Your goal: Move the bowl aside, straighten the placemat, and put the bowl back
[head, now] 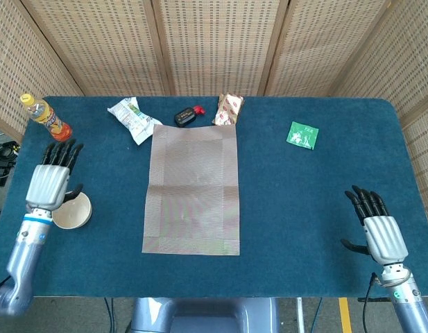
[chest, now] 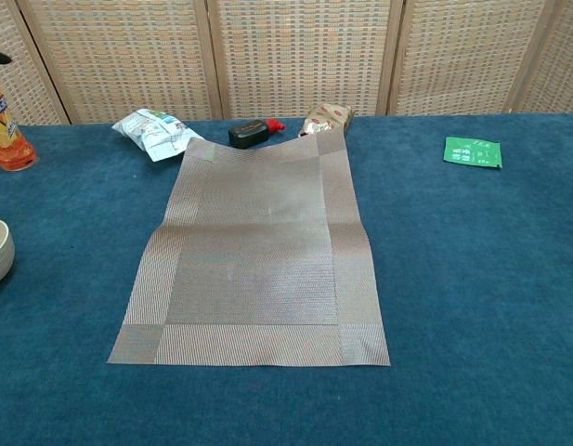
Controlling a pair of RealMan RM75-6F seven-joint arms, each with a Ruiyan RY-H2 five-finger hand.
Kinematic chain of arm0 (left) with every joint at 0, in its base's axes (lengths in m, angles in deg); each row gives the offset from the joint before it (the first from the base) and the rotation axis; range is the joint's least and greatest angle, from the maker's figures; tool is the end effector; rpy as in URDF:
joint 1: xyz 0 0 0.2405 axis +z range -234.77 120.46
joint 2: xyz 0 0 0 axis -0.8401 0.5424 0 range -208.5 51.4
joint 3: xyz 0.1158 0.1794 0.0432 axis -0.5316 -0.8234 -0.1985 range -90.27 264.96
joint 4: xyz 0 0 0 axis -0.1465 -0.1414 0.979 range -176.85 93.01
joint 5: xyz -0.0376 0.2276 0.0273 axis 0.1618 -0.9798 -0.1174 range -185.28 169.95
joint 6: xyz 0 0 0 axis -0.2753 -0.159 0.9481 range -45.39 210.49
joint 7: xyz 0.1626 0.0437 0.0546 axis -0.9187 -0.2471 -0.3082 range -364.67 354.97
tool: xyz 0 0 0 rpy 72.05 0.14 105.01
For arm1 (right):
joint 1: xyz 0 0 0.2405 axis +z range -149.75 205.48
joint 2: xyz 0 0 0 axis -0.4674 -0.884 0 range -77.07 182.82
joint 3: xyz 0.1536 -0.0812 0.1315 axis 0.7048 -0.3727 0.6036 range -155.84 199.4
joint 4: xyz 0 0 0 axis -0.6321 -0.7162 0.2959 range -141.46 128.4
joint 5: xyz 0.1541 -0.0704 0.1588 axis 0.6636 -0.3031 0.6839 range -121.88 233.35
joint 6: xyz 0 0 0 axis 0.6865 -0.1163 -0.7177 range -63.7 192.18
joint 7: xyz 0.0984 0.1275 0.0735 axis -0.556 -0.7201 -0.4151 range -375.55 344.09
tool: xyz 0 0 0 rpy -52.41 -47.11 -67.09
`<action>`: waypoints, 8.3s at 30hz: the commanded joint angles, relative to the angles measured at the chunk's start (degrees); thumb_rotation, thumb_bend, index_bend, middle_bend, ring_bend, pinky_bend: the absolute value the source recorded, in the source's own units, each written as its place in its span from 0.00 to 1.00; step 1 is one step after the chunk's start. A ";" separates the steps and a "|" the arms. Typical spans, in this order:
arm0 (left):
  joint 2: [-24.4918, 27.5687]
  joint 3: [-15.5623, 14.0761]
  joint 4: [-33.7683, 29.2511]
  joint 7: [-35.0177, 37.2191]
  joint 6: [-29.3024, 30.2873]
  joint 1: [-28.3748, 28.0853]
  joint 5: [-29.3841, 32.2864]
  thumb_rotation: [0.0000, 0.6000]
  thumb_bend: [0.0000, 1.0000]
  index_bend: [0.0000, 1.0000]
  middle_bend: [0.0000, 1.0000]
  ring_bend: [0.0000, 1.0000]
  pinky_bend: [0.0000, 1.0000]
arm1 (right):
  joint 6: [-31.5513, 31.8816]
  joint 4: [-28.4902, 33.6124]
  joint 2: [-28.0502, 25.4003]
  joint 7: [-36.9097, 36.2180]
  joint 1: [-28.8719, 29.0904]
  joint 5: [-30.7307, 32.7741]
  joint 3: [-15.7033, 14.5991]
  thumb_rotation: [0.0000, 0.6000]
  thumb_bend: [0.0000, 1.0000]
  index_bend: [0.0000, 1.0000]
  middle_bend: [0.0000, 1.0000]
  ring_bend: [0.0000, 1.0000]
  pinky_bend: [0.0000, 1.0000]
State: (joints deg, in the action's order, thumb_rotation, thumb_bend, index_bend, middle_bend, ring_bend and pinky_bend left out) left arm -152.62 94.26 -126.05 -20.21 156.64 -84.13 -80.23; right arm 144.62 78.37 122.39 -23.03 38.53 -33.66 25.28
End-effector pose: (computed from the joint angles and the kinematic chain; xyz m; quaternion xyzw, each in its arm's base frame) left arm -0.2284 0.3343 0.0793 -0.6564 -0.2981 -0.3632 0.5902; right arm -0.2743 -0.2451 0.0918 0.6244 -0.3937 0.4285 0.5211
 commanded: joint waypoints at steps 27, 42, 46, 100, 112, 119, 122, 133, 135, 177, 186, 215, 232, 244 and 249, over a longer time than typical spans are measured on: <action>5.12 -6.02 -6.56 4.15 12.74 16.10 -5.87 1.00 0.30 0.02 0.00 0.00 0.00 | -13.89 12.49 14.63 14.76 7.05 -7.08 -5.79 1.00 0.00 0.00 0.00 0.00 0.00; 4.47 -4.90 -5.63 4.32 10.30 16.19 -6.08 1.00 0.30 0.02 0.00 0.00 0.00 | -12.84 2.87 26.61 17.55 8.71 -2.63 -1.74 1.00 0.00 0.00 0.00 0.00 0.00; 4.31 -4.61 -5.29 4.48 9.23 16.06 -5.73 1.00 0.30 0.02 0.00 0.00 0.00 | -13.50 1.06 28.10 17.25 9.50 -2.12 -1.62 1.00 0.00 0.00 0.00 0.00 0.00; 3.62 -2.60 -3.33 7.14 4.24 15.83 -4.64 1.00 0.30 0.04 0.00 0.00 0.00 | -8.47 -22.24 42.86 4.32 13.96 -2.61 -2.11 1.00 0.51 0.11 0.00 0.00 0.00; 3.61 -2.20 -3.14 7.76 3.65 15.78 -4.07 1.00 0.30 0.06 0.00 0.00 0.00 | -4.80 -27.43 45.75 1.87 13.98 -3.63 -1.43 1.00 0.41 0.46 0.10 0.00 0.00; 3.54 -2.19 -3.11 7.68 3.64 15.80 -4.20 1.00 0.30 0.08 0.00 0.00 0.00 | -4.53 -28.24 45.88 0.83 13.64 -3.14 -1.54 1.00 0.45 0.55 0.13 0.00 0.00; 3.47 -2.16 -3.08 7.64 3.55 15.79 -4.13 1.00 0.30 0.08 0.00 0.00 0.00 | -4.41 -28.26 45.86 0.88 13.40 -3.16 -1.92 1.00 0.50 0.56 0.13 0.00 0.00; 3.65 -1.99 -3.61 7.28 4.54 16.09 -4.54 1.00 0.30 0.08 0.00 0.00 0.00 | -3.72 -26.37 44.73 1.99 12.60 -3.18 -2.53 1.00 0.56 0.59 0.14 0.00 0.00; 3.72 -1.97 -3.73 7.34 4.68 16.17 -4.59 1.00 0.30 0.08 0.00 0.00 0.00 | -3.60 -25.79 44.44 2.38 12.47 -3.22 -2.63 1.00 0.58 0.60 0.14 0.00 0.00; 2.84 -2.36 -4.10 4.18 5.76 16.37 -5.94 1.00 0.30 0.08 0.00 0.00 0.00 | 10.84 -20.48 22.35 -2.32 3.94 -5.29 -4.63 1.00 0.55 0.64 0.15 0.00 0.00; 2.65 -2.35 -3.76 4.12 5.34 16.25 -5.79 1.00 0.30 0.08 0.00 0.00 0.00 | 4.05 -25.89 19.01 -6.84 6.57 2.36 2.04 1.00 0.54 0.64 0.16 0.00 0.00; 2.23 -2.23 -3.03 3.88 4.33 15.80 -5.33 1.00 0.30 0.08 0.00 0.00 0.00 | -8.39 -33.22 21.71 4.45 16.28 6.41 5.98 1.00 0.38 0.39 0.02 0.00 0.00; 3.08 -1.10 -4.74 2.68 3.68 14.23 -5.78 1.00 0.26 0.08 0.00 0.00 0.00 | 8.61 -17.20 14.53 2.76 3.08 9.99 7.80 1.00 0.17 0.00 0.00 0.00 0.00; 2.51 4.39 -8.95 -5.63 -3.73 4.79 -3.77 1.00 0.11 0.11 0.00 0.00 0.00 | 15.39 -10.96 9.96 -1.73 -2.26 6.31 6.07 1.00 0.17 0.01 0.00 0.00 0.00; -0.63 5.85 -7.29 -9.43 -9.28 -0.61 -1.37 1.00 0.11 0.14 0.00 0.00 0.00 | 15.15 -10.50 9.19 -3.56 -2.48 6.06 6.45 1.00 0.17 0.02 0.00 0.00 0.00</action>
State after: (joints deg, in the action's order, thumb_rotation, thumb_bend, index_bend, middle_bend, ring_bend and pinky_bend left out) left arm -151.83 99.31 -134.16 -28.42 149.30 -82.83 -82.75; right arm 159.92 67.74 131.77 -26.29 36.14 -27.57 31.65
